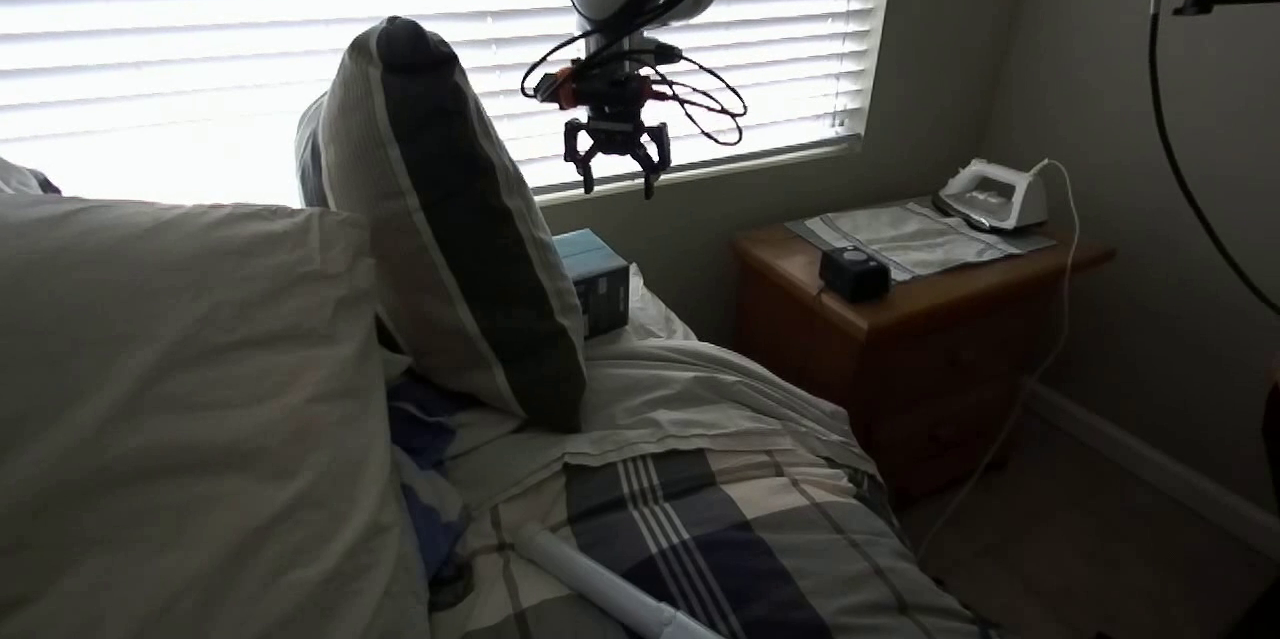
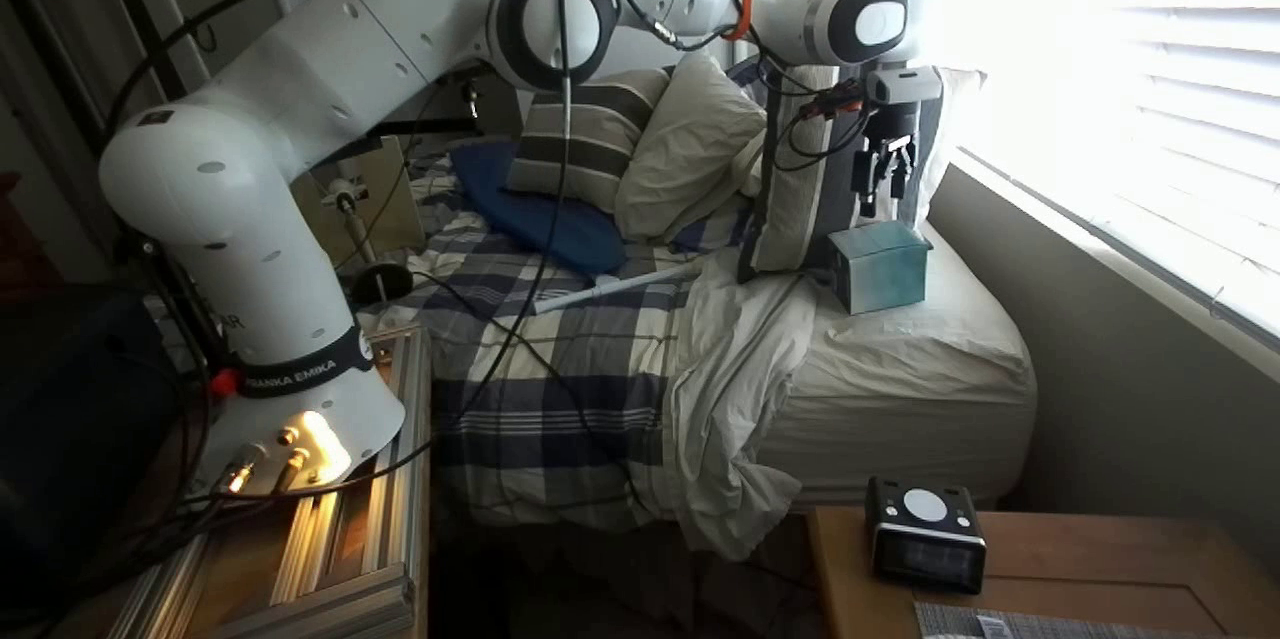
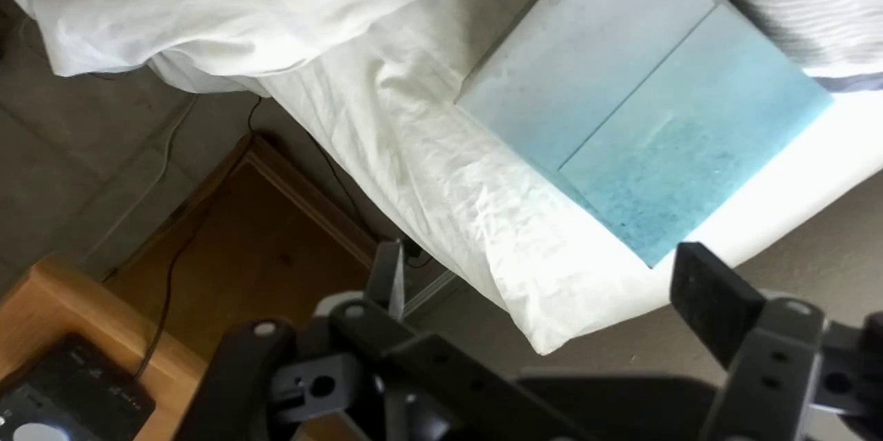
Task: Pick up the blue tissue box and place it right side up on the bedside table
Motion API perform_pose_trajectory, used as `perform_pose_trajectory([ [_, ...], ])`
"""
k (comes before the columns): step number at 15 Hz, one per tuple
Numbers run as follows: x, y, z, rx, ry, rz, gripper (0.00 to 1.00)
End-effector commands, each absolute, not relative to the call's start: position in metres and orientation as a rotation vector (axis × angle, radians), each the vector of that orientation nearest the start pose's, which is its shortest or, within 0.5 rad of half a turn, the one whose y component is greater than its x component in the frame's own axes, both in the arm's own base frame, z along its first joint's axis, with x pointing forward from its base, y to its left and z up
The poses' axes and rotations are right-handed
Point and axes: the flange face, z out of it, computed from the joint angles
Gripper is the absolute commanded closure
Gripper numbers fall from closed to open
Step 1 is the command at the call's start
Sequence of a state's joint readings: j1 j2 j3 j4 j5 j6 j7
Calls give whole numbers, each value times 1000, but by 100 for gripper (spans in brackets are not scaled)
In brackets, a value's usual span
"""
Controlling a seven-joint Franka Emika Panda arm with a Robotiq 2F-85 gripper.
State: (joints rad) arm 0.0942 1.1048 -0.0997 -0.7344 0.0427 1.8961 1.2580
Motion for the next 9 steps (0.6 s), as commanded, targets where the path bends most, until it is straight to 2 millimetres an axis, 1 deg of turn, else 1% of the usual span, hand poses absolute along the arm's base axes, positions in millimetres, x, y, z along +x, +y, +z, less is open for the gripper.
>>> perform_pose_trajectory([
  [1,807,40,273,-2574,1816,-148,0],
  [4,811,45,265,-2575,1836,-196,0],
  [8,813,45,268,-2570,1833,-217,0],
  [9,815,41,262,-2617,1785,-273,0],
])
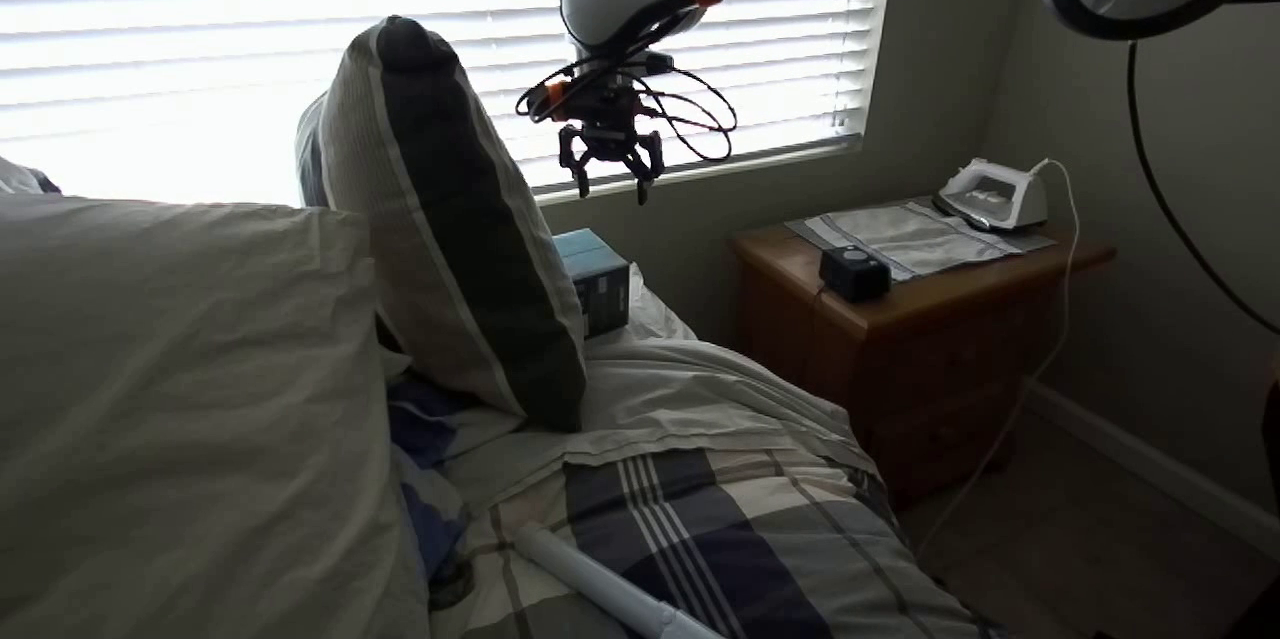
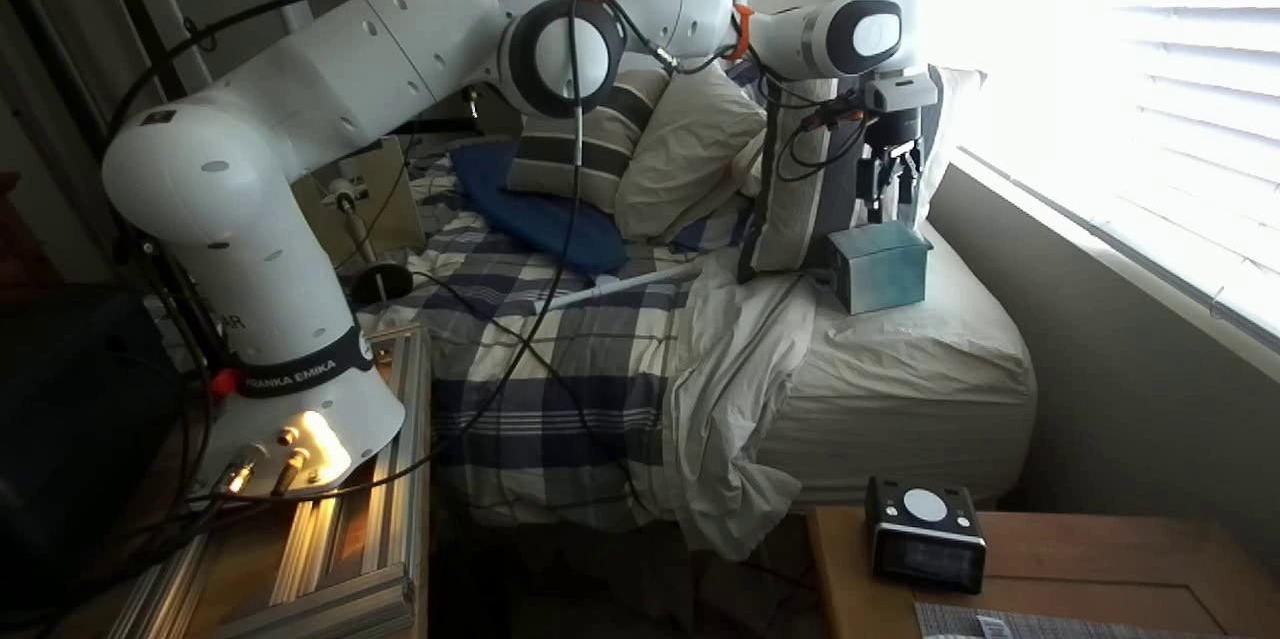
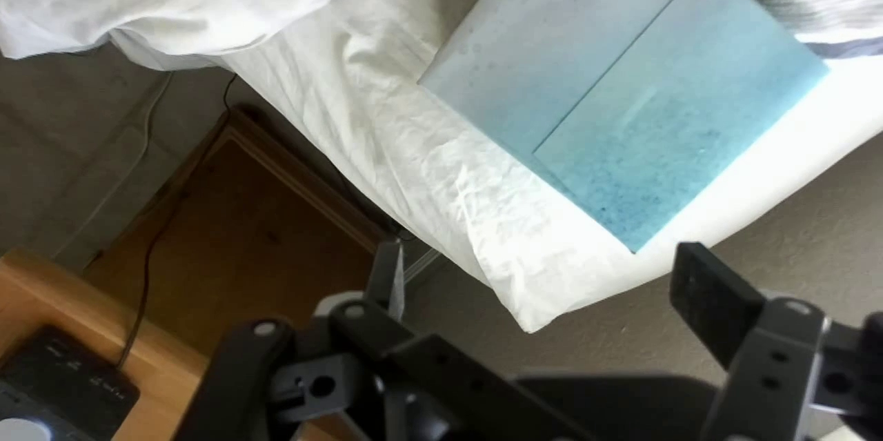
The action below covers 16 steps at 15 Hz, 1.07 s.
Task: Pick up the blue tissue box and place it right side up on the bedside table
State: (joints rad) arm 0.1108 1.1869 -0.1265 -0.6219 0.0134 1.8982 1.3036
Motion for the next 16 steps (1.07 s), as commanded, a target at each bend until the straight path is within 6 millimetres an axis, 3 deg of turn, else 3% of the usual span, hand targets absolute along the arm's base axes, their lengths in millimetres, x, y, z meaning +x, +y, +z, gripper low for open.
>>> perform_pose_trajectory([
  [1,817,39,255,-2636,1761,-296,0],
  [6,829,31,212,-2788,1417,-480,0],
  [10,838,28,182,-2725,1194,-679,0],
  [13,840,29,171,-2658,1052,-808,0],
  [16,837,37,164,-2608,1071,-695,0],
])
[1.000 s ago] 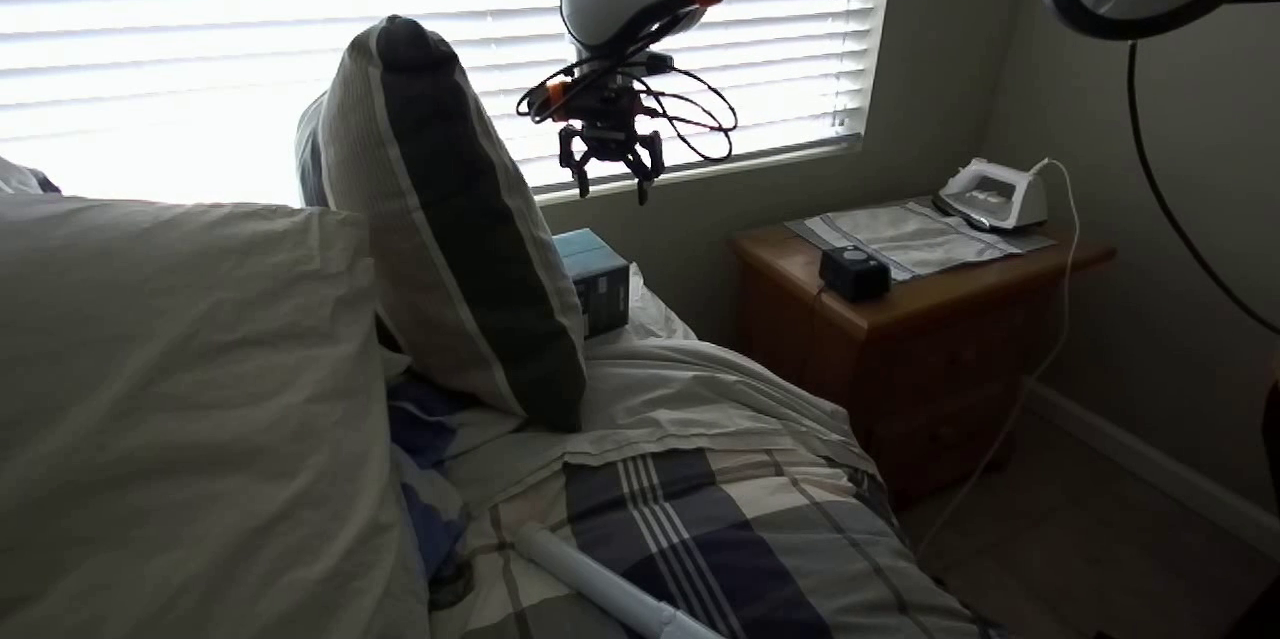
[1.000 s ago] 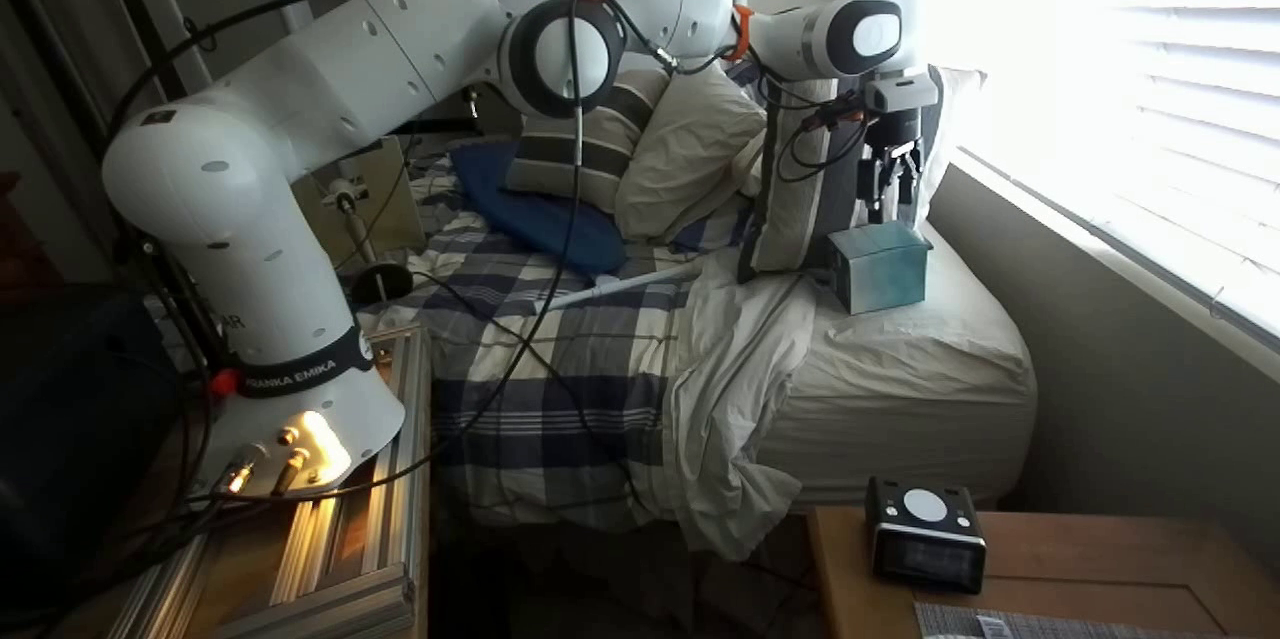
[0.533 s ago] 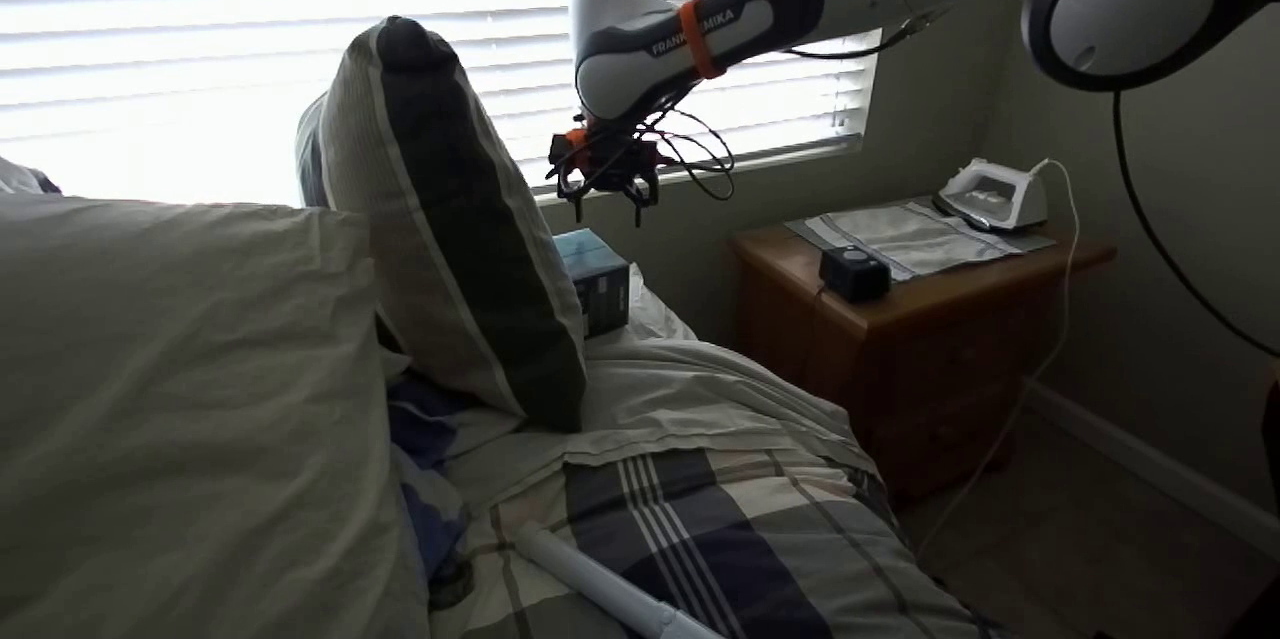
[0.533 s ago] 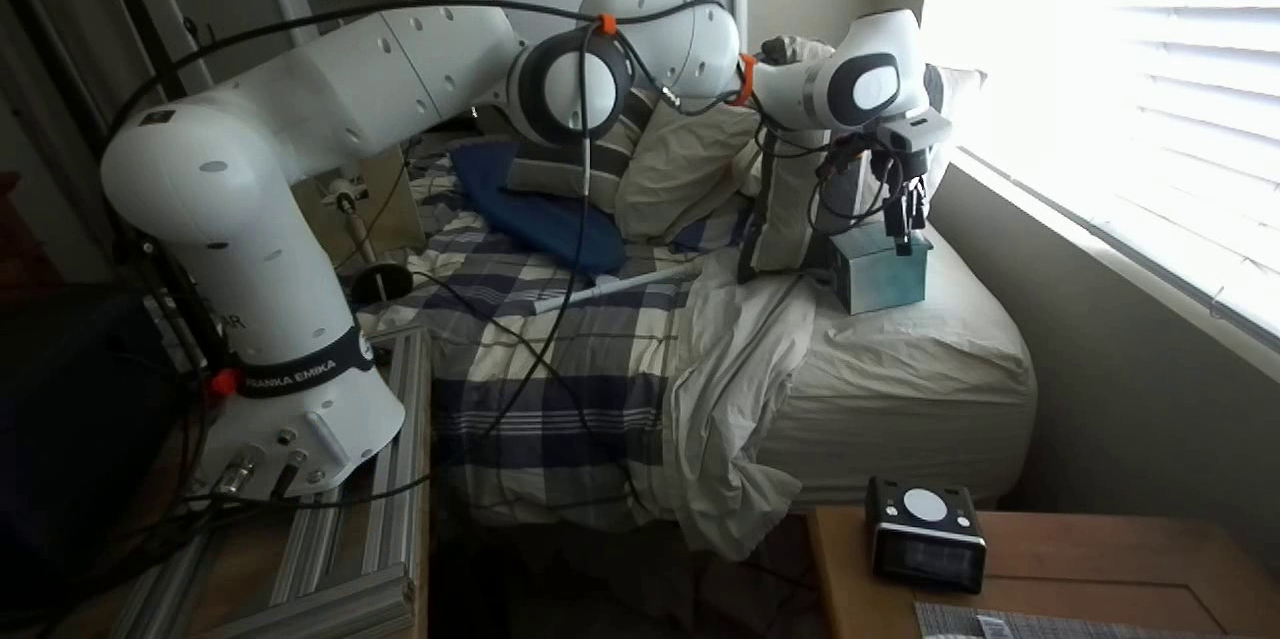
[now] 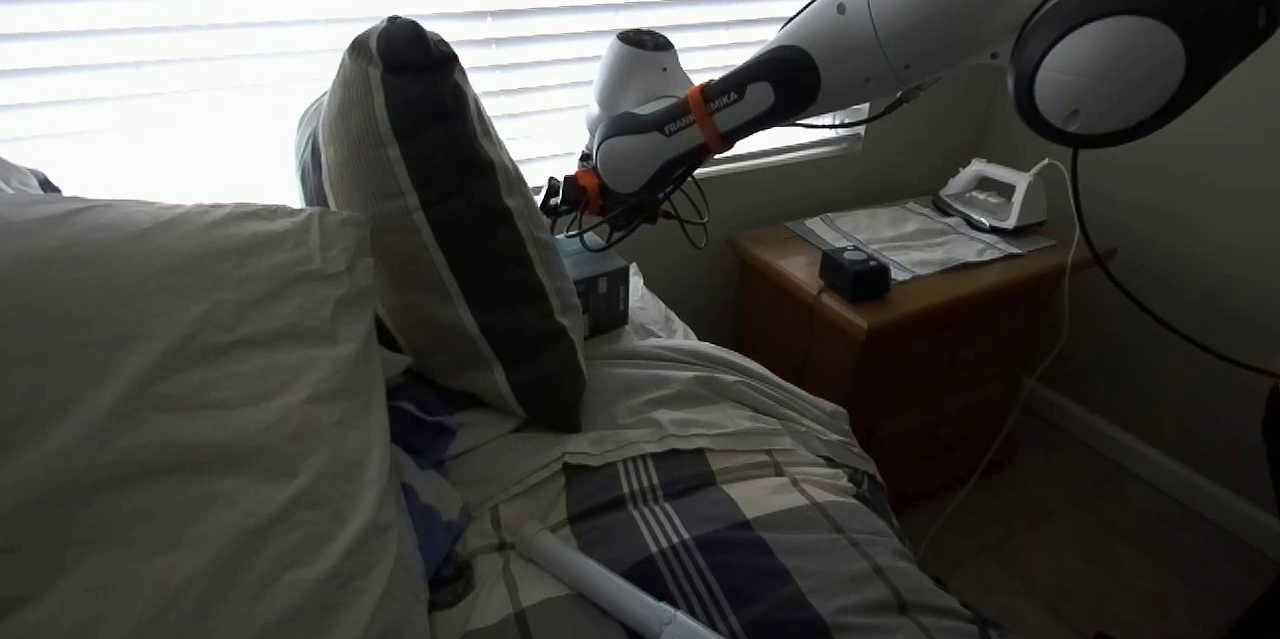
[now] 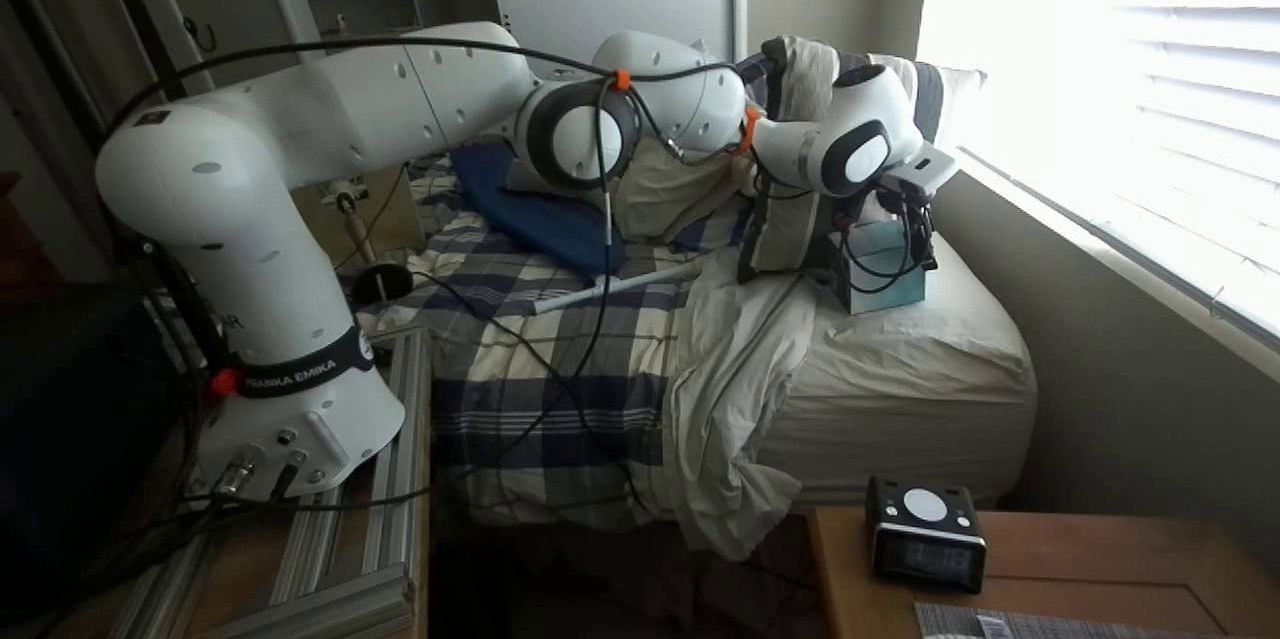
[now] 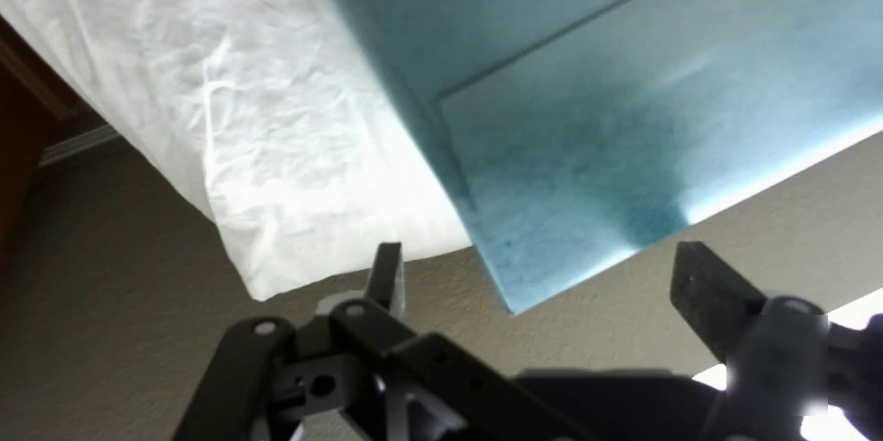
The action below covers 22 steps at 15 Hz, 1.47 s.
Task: Pick up the blue tissue box and place it right side up on the bedside table
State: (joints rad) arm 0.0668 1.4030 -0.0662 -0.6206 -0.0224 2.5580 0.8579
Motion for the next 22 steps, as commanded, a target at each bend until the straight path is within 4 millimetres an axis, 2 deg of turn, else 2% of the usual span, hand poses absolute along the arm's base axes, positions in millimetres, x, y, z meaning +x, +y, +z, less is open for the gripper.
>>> perform_pose_trajectory([
  [1,835,41,165,-2615,1094,-619,0],
  [4,831,50,175,-2654,1184,-475,0],
  [8,821,55,205,-2723,1421,-316,0],
  [12,803,65,234,-2711,1588,-16,0],
  [15,788,70,246,-2672,1702,195,0],
  [22,760,72,245,-2478,1945,615,0],
])
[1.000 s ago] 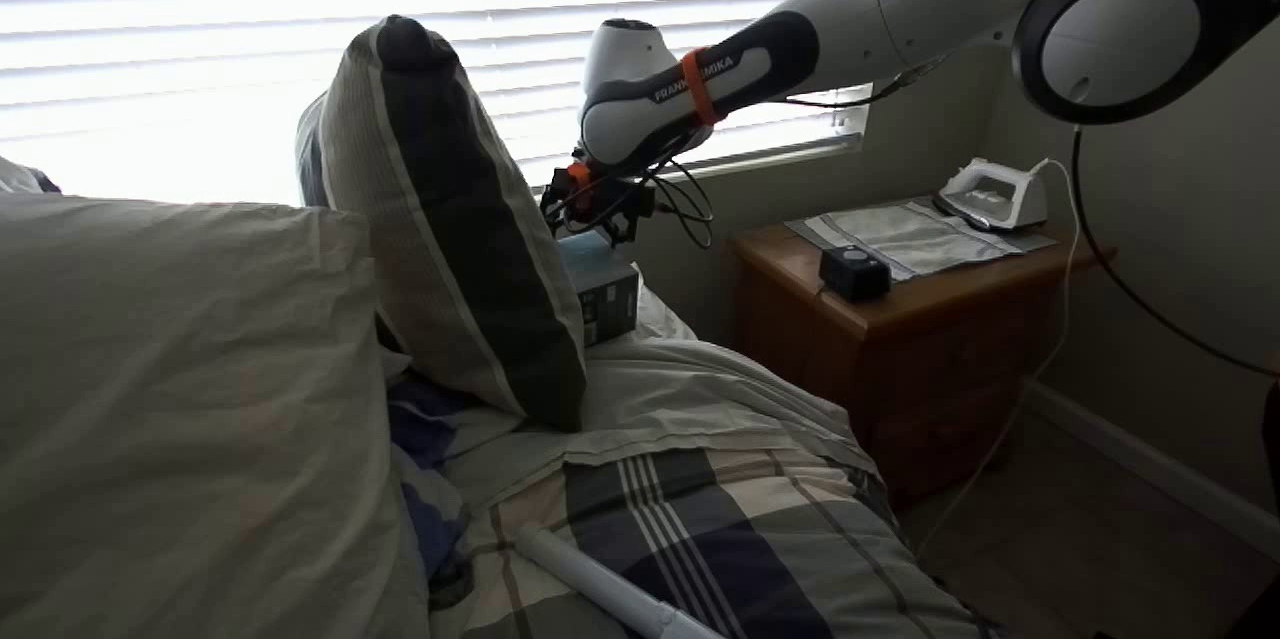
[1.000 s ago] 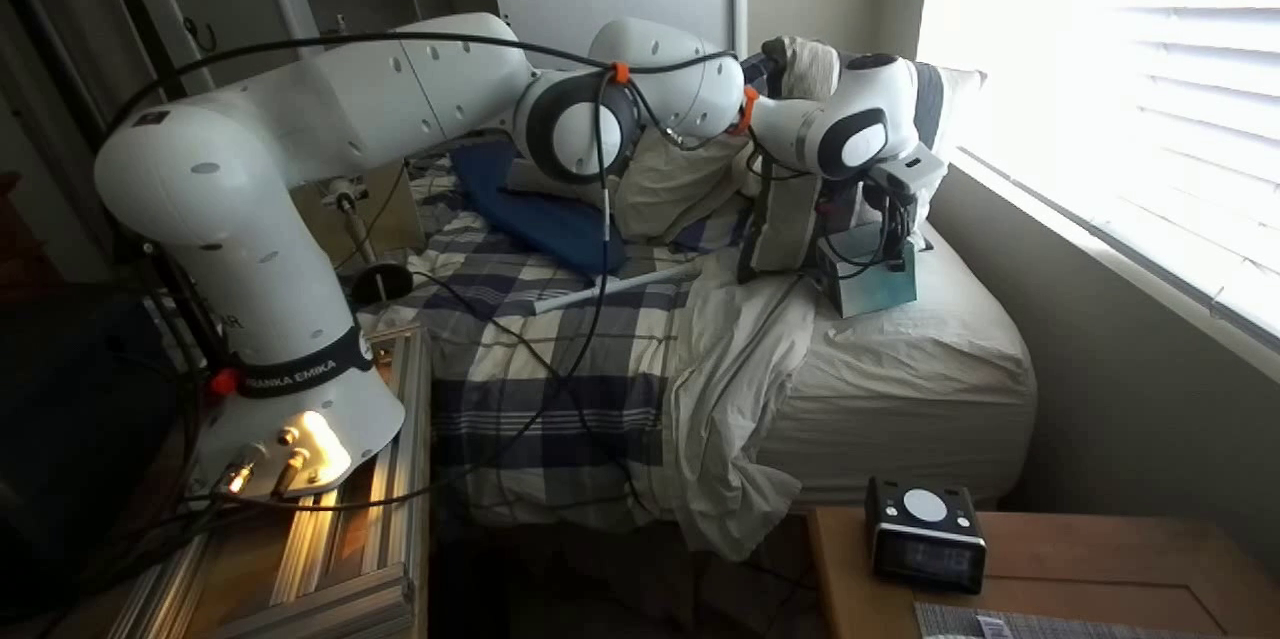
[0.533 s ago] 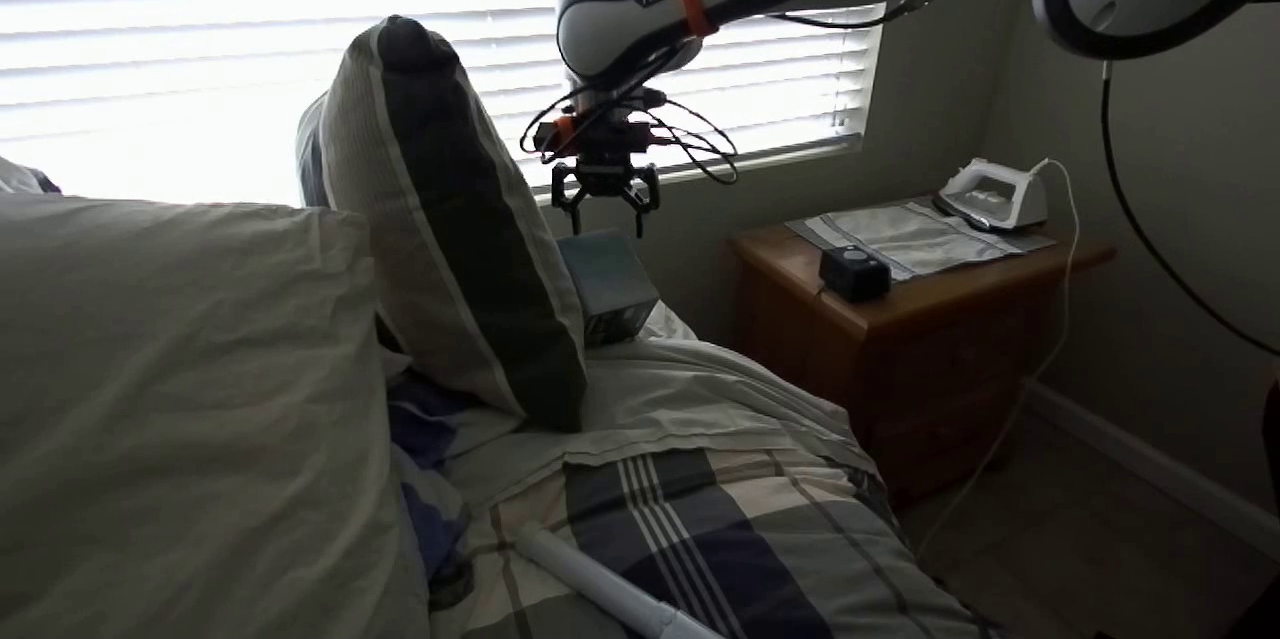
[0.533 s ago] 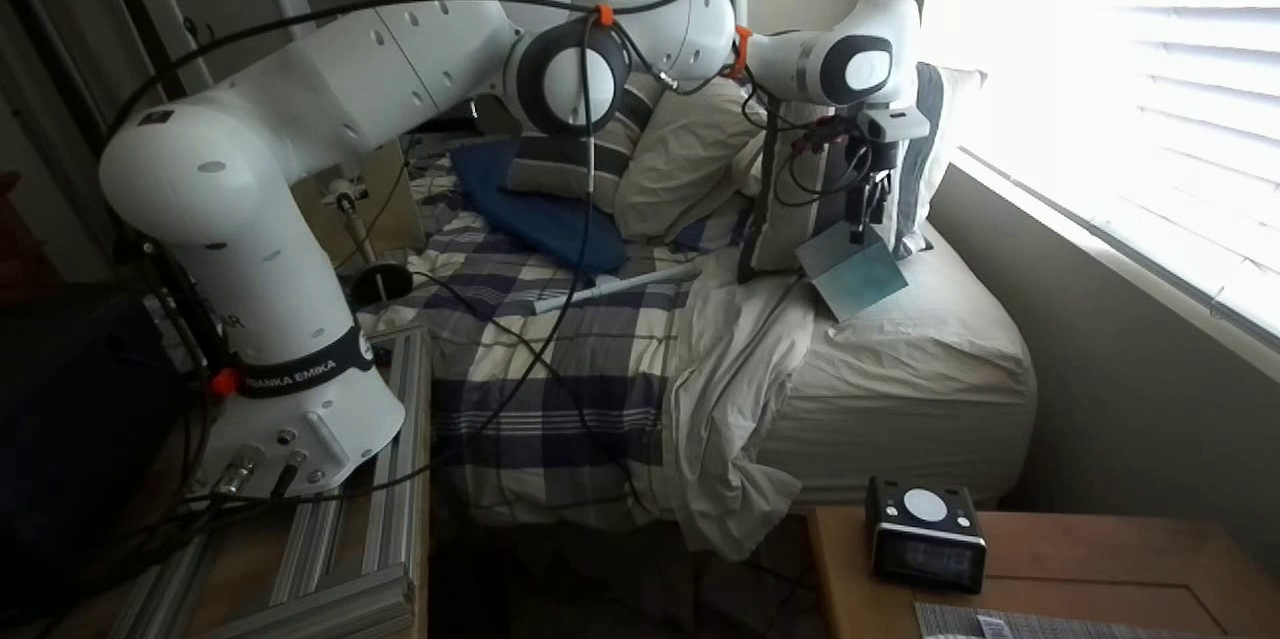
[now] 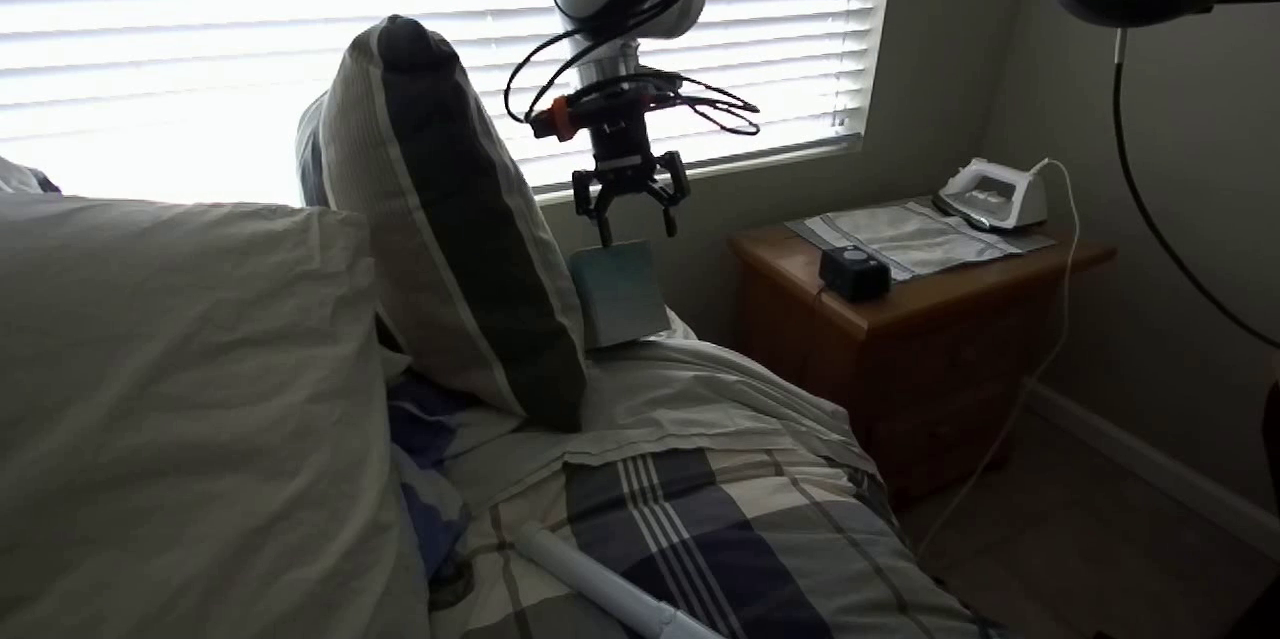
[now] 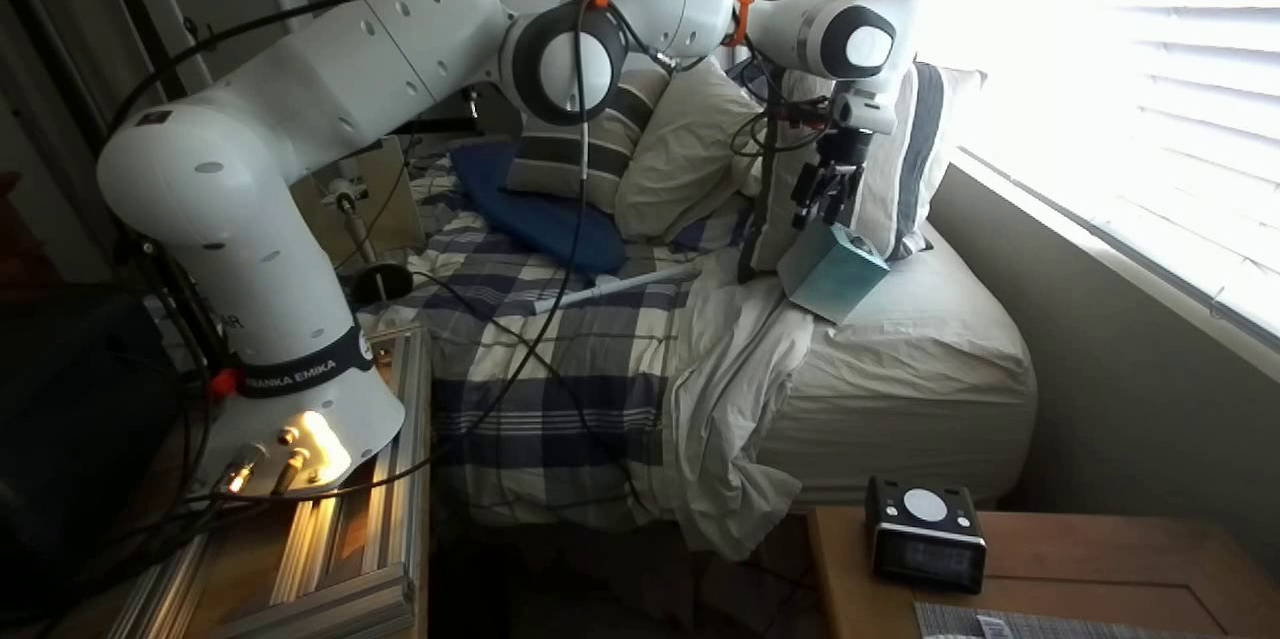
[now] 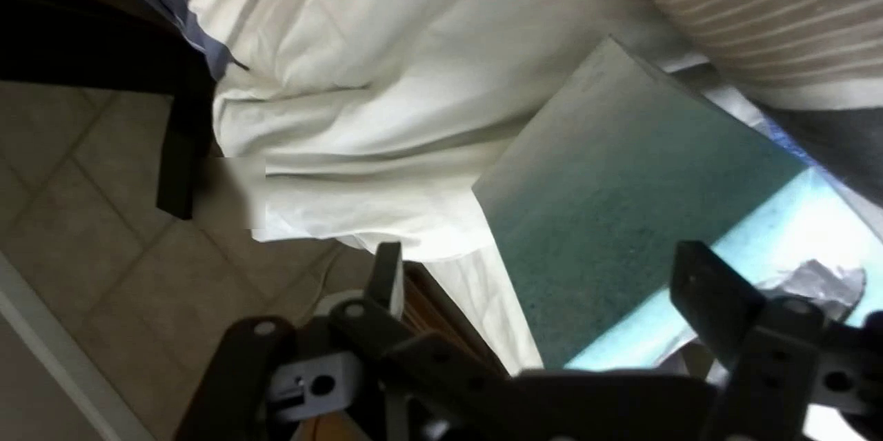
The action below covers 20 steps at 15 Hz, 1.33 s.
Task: Pick up the blue tissue box and place it right side up on the bedside table
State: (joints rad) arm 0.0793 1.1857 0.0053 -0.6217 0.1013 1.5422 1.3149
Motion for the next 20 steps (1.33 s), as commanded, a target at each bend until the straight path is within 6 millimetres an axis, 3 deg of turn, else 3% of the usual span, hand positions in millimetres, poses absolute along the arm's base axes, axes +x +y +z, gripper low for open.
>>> perform_pose_trajectory([
  [1,757,72,244,-2442,1965,672,0],
  [7,752,71,260,-2213,1951,930,0],
  [9,773,64,276,-2238,1858,681,0],
  [13,790,45,295,-2357,1680,413,0],
  [18,787,-6,316,-2513,1296,393,0],
  [19,789,13,303,-2462,1421,409,0],
  [20,789,4,304,-2465,1410,402,0],
])
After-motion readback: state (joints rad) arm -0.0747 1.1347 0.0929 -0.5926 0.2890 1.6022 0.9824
